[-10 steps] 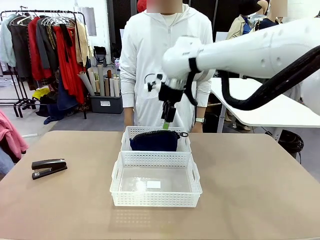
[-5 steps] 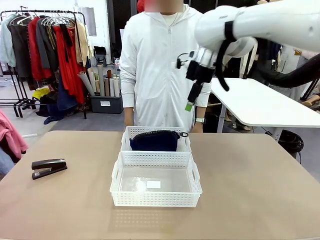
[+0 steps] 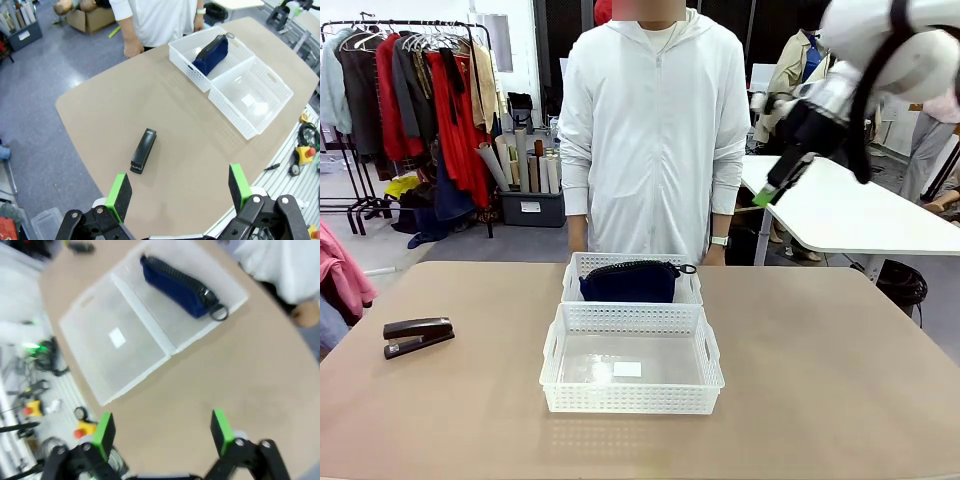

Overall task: Distribute items into two baskets.
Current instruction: Pick up the Stapler that the person points to.

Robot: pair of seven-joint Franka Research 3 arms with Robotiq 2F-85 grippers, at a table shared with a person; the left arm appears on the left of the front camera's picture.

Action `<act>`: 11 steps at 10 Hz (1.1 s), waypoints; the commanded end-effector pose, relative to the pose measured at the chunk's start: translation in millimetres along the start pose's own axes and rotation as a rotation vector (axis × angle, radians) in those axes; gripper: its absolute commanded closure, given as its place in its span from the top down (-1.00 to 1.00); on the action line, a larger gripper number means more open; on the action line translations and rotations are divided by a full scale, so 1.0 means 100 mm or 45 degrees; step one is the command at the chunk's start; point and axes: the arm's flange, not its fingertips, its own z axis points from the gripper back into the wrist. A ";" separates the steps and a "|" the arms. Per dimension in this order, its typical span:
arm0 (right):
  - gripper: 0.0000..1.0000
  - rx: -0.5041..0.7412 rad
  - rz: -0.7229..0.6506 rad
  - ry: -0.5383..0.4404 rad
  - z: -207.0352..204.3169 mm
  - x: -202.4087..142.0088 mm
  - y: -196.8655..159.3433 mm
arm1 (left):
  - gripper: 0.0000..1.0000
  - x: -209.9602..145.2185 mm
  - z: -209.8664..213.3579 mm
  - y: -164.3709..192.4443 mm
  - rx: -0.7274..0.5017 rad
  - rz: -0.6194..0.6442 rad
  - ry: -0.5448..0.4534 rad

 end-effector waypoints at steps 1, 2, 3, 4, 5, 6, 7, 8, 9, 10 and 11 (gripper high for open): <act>1.00 0.022 -0.022 -0.128 0.08 -0.45 0.09 | 1.00 0.00 0.01 0.00 -0.011 -0.017 -0.012; 1.00 0.017 -0.056 -0.168 0.17 -0.70 0.11 | 1.00 0.00 0.01 0.00 -0.011 -0.017 -0.012; 1.00 0.006 -0.085 -0.227 0.27 -0.92 0.13 | 1.00 0.00 0.01 0.00 -0.011 -0.017 -0.012; 1.00 0.013 -0.092 -0.281 0.35 -1.11 0.16 | 1.00 0.00 0.01 0.00 -0.011 -0.017 -0.012; 1.00 0.028 -0.090 -0.328 0.39 -1.26 0.22 | 1.00 0.00 0.01 0.00 -0.011 -0.017 -0.012; 1.00 0.024 -0.104 -0.346 0.42 -1.38 0.24 | 1.00 0.00 0.01 0.00 -0.011 -0.017 -0.012; 1.00 0.025 -0.103 -0.361 0.49 -1.49 0.24 | 1.00 0.00 0.01 0.00 -0.011 -0.017 -0.012; 1.00 0.044 -0.112 -0.368 0.55 -1.56 0.23 | 1.00 0.00 0.01 0.00 -0.011 -0.017 -0.012; 1.00 0.049 -0.123 -0.377 0.59 -1.64 0.21 | 1.00 0.00 0.01 0.00 -0.011 -0.017 -0.012; 1.00 0.051 -0.135 -0.379 0.60 -1.72 0.20 | 1.00 0.00 0.01 0.00 -0.011 -0.017 -0.012; 1.00 0.063 -0.147 -0.381 0.63 -1.82 0.16 | 1.00 0.00 0.01 0.00 -0.011 -0.017 -0.012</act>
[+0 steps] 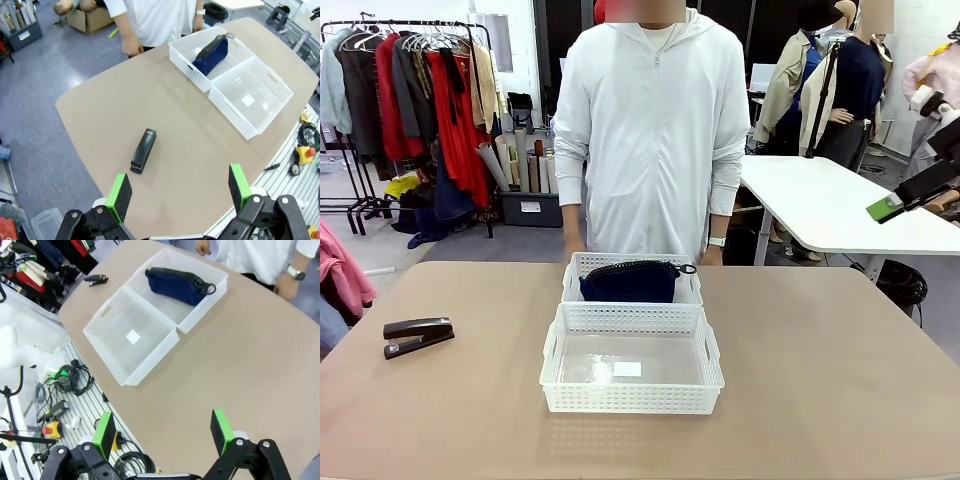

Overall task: Distribute items into two baskets.
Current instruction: Pick up the Stapler that the person points to.

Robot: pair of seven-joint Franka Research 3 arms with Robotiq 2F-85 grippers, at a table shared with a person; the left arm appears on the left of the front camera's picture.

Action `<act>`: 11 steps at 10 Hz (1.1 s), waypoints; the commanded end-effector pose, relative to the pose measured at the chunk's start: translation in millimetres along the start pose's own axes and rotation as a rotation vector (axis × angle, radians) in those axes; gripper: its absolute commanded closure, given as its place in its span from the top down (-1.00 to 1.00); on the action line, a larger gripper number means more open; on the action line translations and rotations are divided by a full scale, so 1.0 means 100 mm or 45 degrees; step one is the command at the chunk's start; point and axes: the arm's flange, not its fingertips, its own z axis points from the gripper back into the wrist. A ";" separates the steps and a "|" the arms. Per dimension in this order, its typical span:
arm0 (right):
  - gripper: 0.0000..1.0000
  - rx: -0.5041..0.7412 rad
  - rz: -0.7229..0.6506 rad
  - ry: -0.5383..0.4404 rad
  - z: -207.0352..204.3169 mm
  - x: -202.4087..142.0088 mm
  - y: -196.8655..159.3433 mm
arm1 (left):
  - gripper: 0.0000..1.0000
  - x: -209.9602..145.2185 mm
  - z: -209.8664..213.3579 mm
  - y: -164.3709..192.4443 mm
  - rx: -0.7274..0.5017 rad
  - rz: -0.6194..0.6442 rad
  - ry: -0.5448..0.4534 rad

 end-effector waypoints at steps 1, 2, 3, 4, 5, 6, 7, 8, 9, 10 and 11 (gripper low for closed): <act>1.00 0.035 0.019 -0.036 0.04 -0.18 -0.05 | 1.00 0.00 0.00 0.00 -0.012 -0.016 -0.012; 1.00 0.061 0.027 -0.063 0.07 -0.24 -0.08 | 1.00 0.00 0.00 0.00 -0.012 -0.016 -0.012; 1.00 0.079 0.031 -0.083 0.08 -0.29 -0.13 | 1.00 0.00 0.00 0.00 -0.012 -0.016 -0.012; 1.00 0.084 0.016 -0.103 0.10 -0.35 -0.16 | 1.00 0.00 0.00 0.00 -0.012 -0.016 -0.012; 1.00 0.090 0.015 -0.117 0.11 -0.39 -0.17 | 1.00 0.00 0.00 0.00 -0.012 -0.016 -0.012; 1.00 0.095 0.016 -0.123 0.11 -0.41 -0.18 | 1.00 0.00 0.00 0.00 -0.012 -0.016 -0.012; 1.00 0.094 0.015 -0.125 0.12 -0.40 -0.17 | 1.00 0.00 0.00 0.00 -0.012 -0.016 -0.012; 1.00 0.092 0.017 -0.125 0.12 -0.40 -0.17 | 1.00 0.00 0.00 0.00 -0.012 -0.016 -0.012; 1.00 0.115 0.040 -0.128 0.12 -0.41 -0.16 | 1.00 0.00 0.00 0.00 -0.012 -0.016 -0.012; 1.00 0.069 -0.017 -0.080 0.14 -0.36 -0.20 | 1.00 0.00 0.00 0.00 -0.012 -0.016 -0.012; 1.00 0.069 -0.017 -0.080 0.14 -0.36 -0.20 | 1.00 0.00 0.00 0.00 -0.012 -0.016 -0.012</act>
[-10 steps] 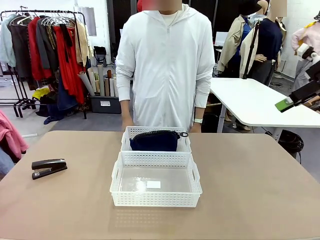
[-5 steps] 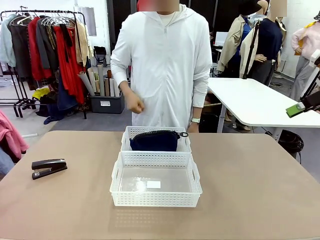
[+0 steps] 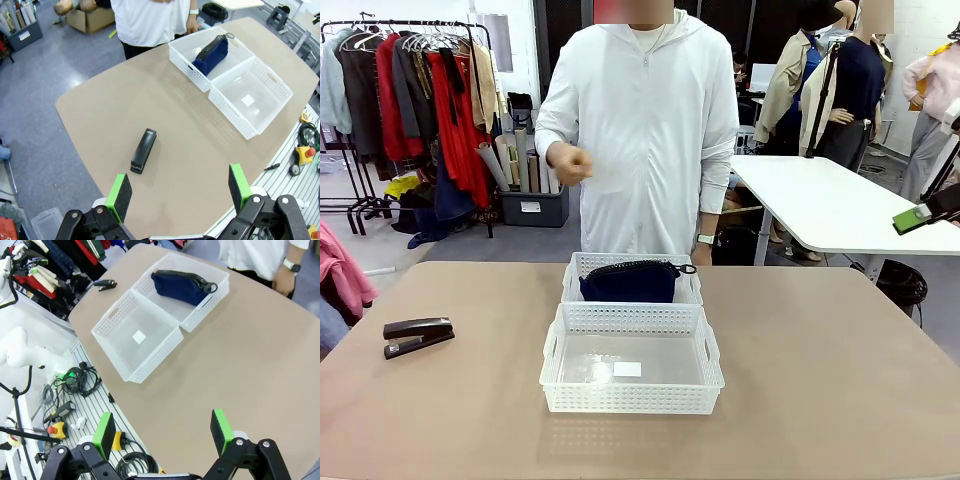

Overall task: Distribute items into two baskets.
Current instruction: Pick up the Stapler that the person points to.

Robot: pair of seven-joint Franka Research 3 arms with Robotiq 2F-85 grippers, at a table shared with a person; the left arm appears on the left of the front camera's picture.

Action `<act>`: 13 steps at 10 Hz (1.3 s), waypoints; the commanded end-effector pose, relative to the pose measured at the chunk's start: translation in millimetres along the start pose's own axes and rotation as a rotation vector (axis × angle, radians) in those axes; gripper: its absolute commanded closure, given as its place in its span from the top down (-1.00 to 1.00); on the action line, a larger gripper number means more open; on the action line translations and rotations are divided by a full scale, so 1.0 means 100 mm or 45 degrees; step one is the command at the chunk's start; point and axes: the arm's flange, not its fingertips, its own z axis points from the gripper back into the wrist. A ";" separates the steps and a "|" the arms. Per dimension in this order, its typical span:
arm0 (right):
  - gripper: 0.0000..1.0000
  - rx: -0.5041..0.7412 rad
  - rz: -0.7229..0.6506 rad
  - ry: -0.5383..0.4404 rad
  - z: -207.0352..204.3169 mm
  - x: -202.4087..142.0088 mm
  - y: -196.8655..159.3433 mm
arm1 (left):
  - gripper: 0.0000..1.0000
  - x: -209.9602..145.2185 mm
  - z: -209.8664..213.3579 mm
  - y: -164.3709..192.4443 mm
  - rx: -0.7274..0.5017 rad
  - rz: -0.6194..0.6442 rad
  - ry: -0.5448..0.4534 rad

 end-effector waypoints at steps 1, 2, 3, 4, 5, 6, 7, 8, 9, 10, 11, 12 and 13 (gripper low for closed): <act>1.00 -0.005 -0.005 -0.002 0.01 0.00 0.00 | 1.00 0.00 0.00 0.00 -0.012 -0.016 -0.012; 1.00 -0.005 -0.005 -0.002 0.01 0.00 0.00 | 1.00 0.00 0.00 0.00 -0.012 -0.016 -0.012; 1.00 -0.005 -0.005 -0.002 0.01 0.00 0.00 | 1.00 0.00 0.00 0.00 -0.012 -0.016 -0.012; 1.00 -0.005 -0.005 -0.002 0.01 0.00 0.00 | 1.00 0.00 0.00 0.00 -0.012 -0.016 -0.012; 1.00 -0.005 -0.005 -0.002 0.01 0.00 0.00 | 1.00 0.00 0.00 0.00 -0.012 -0.016 -0.012; 1.00 -0.005 -0.005 -0.002 0.01 0.00 0.00 | 1.00 0.00 0.00 0.00 -0.012 -0.016 -0.012; 1.00 -0.005 -0.005 -0.002 0.01 0.00 0.00 | 1.00 0.00 0.00 0.00 -0.012 -0.016 -0.012; 1.00 -0.005 -0.005 -0.002 0.01 0.00 0.00 | 1.00 0.00 0.00 0.00 -0.012 -0.016 -0.012; 1.00 -0.005 -0.005 -0.002 0.01 0.00 0.00 | 1.00 0.00 0.00 0.00 -0.012 -0.016 -0.012; 1.00 -0.005 -0.005 -0.002 0.01 0.00 0.00 | 1.00 0.00 0.00 0.00 -0.012 -0.016 -0.012; 1.00 -0.005 -0.005 -0.002 0.01 0.00 0.00 | 1.00 0.00 0.00 0.00 -0.012 -0.016 -0.012; 1.00 -0.005 -0.005 -0.002 0.01 0.00 0.00 | 1.00 0.00 0.00 0.00 -0.012 -0.016 -0.012; 1.00 -0.005 -0.005 -0.002 0.01 0.00 0.00 | 1.00 0.00 0.00 0.00 -0.012 -0.016 -0.012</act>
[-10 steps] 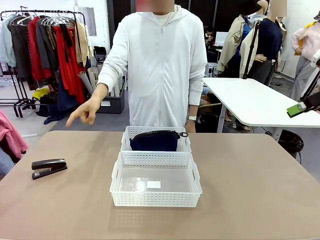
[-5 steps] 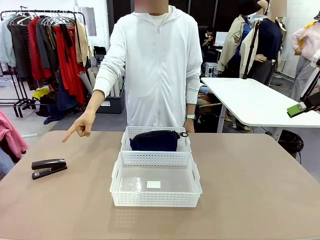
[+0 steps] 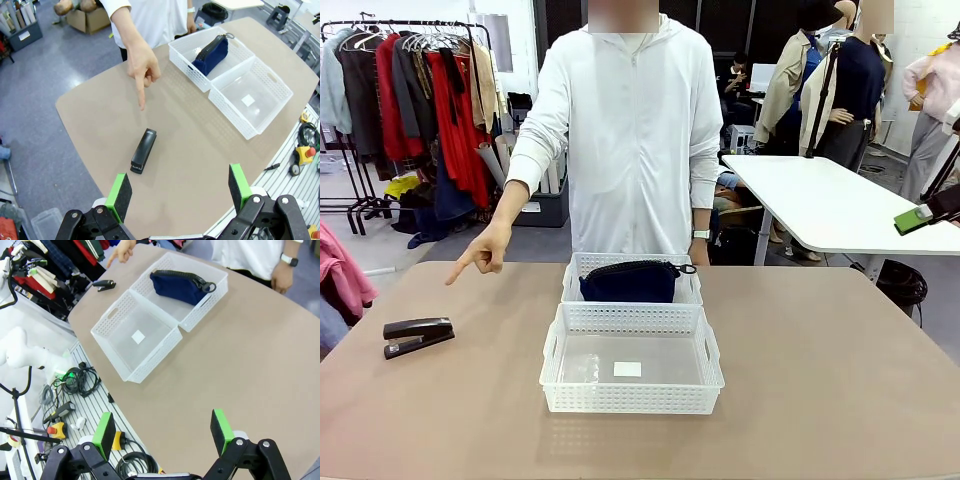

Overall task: Distribute items into two baskets.
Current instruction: Pick up the Stapler that the person points to.

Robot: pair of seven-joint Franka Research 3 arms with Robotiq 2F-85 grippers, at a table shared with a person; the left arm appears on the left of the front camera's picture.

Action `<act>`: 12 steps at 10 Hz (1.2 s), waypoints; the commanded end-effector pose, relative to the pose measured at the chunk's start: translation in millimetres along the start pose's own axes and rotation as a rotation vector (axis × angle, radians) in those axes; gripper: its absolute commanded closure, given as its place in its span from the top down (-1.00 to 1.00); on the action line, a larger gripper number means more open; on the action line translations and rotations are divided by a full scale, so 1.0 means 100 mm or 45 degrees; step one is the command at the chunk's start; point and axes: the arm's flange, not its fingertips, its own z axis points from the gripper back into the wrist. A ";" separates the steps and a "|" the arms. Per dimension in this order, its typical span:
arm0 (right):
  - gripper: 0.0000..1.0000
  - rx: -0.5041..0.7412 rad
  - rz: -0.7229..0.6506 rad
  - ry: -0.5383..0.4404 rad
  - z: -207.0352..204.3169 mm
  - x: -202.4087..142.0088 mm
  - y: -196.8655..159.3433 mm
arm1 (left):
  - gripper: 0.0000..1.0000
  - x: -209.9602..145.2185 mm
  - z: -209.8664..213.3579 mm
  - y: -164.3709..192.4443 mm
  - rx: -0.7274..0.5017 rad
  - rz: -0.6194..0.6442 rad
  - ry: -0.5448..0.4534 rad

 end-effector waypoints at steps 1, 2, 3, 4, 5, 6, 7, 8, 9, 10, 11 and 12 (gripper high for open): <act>1.00 0.000 -0.001 -0.001 0.00 0.01 0.01 | 1.00 0.00 0.00 0.00 -0.012 -0.015 -0.012; 1.00 0.000 -0.001 -0.001 0.00 0.01 0.01 | 1.00 0.00 0.00 0.00 -0.012 -0.015 -0.012; 1.00 0.000 -0.001 -0.001 0.00 0.01 0.01 | 1.00 0.00 0.00 0.00 -0.012 -0.015 -0.012; 1.00 0.000 -0.001 -0.001 0.00 0.01 0.01 | 1.00 0.00 0.00 0.00 -0.012 -0.015 -0.012; 1.00 0.000 -0.001 -0.001 0.00 0.01 0.01 | 1.00 0.00 0.00 0.00 -0.012 -0.015 -0.012; 1.00 0.000 -0.001 -0.001 0.00 0.01 0.01 | 1.00 0.00 0.00 0.00 -0.012 -0.015 -0.012; 1.00 0.000 -0.001 -0.001 0.00 0.01 0.01 | 1.00 0.00 0.00 0.00 -0.012 -0.015 -0.012; 1.00 0.000 -0.001 -0.001 0.00 0.01 0.01 | 1.00 0.00 0.00 0.00 0.000 0.000 0.000; 1.00 0.000 -0.001 -0.001 0.00 0.01 0.01 | 1.00 0.10 -0.11 0.17 0.058 0.018 0.053; 1.00 0.000 -0.001 -0.001 0.00 0.01 0.01 | 1.00 0.22 -0.26 0.32 0.067 0.002 0.129; 1.00 0.000 -0.001 -0.001 0.00 0.01 0.01 | 1.00 0.27 -0.35 0.40 0.040 0.003 0.195; 1.00 0.000 -0.001 -0.001 0.00 0.01 0.01 | 1.00 0.31 -0.52 0.49 0.054 0.022 0.274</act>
